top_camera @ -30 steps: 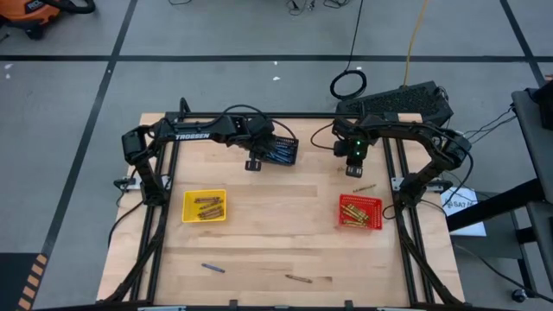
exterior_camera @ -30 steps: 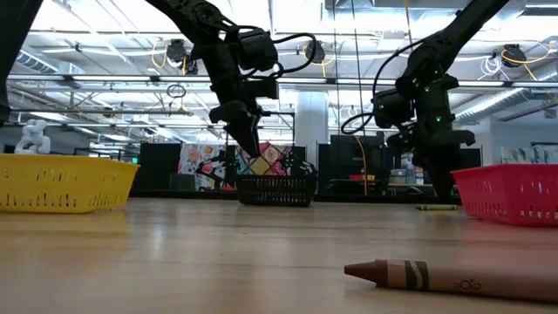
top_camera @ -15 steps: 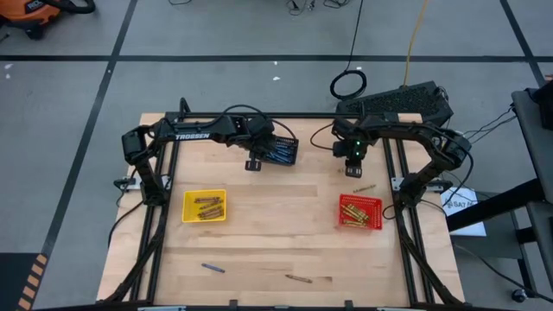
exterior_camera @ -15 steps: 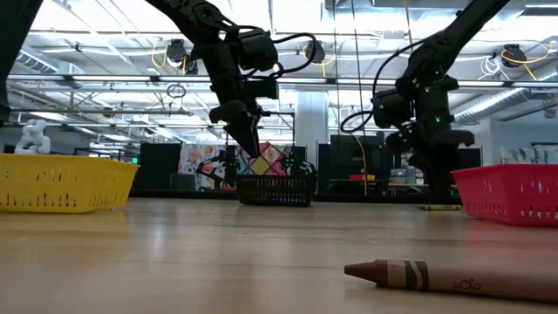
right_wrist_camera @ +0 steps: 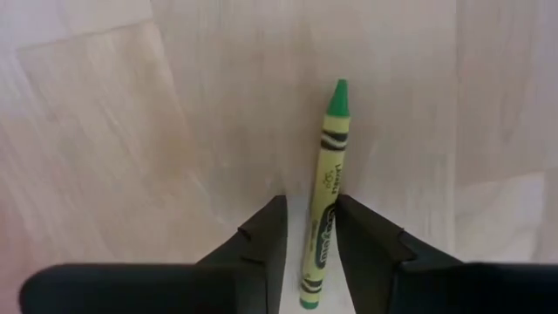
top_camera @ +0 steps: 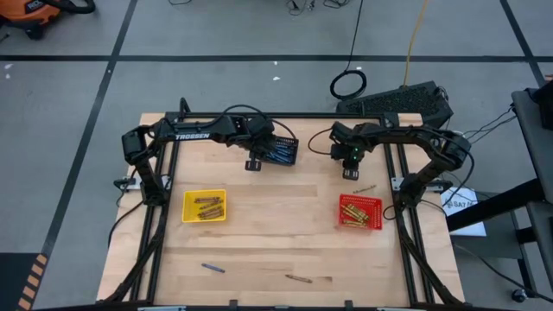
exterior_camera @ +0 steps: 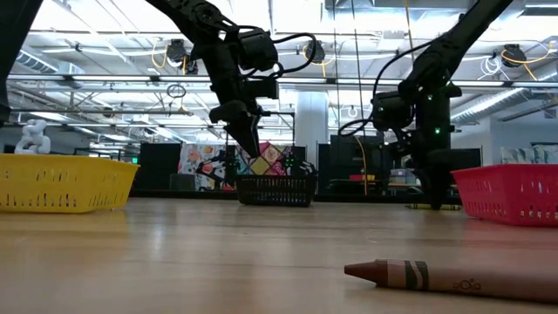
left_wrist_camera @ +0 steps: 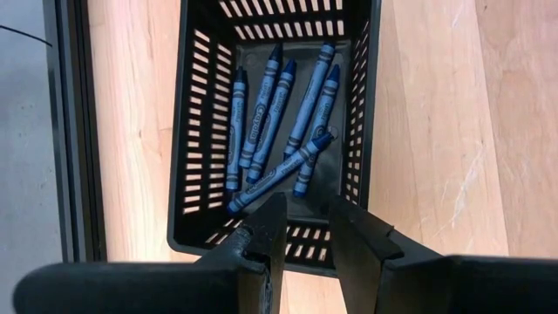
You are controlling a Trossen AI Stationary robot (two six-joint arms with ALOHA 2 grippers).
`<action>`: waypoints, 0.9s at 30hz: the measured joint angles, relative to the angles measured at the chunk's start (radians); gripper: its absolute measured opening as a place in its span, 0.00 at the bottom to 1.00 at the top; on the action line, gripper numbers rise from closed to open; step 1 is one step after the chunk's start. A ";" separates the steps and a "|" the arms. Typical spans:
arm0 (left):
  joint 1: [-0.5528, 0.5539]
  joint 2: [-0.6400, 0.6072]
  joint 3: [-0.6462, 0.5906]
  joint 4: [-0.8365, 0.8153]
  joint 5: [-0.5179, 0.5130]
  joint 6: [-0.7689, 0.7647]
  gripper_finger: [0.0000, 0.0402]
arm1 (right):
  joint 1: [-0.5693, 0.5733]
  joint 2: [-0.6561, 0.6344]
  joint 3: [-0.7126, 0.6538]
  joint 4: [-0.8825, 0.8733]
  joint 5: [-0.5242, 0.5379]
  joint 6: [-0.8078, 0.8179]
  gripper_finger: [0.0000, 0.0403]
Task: Sort crayons
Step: Put the green crayon into the red bin
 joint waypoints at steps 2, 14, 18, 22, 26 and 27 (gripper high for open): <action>0.000 0.000 0.000 0.000 0.000 0.000 0.21 | 0.000 -0.003 -0.016 0.022 0.000 0.026 0.19; 0.000 0.000 0.000 0.018 0.000 -0.001 0.21 | 0.000 -0.002 -0.035 0.061 0.006 0.227 0.02; 0.000 0.000 0.000 0.018 0.000 -0.001 0.21 | 0.000 0.000 -0.008 0.001 0.005 0.272 0.01; 0.000 0.000 0.000 0.015 0.000 -0.001 0.21 | 0.003 0.006 0.077 -0.173 0.002 0.320 0.00; 0.000 0.000 0.000 0.014 0.000 -0.001 0.21 | 0.021 0.001 0.188 -0.334 0.001 0.351 0.00; 0.000 0.000 0.000 0.013 0.000 -0.001 0.21 | 0.028 -0.006 0.209 -0.374 -0.001 0.362 0.00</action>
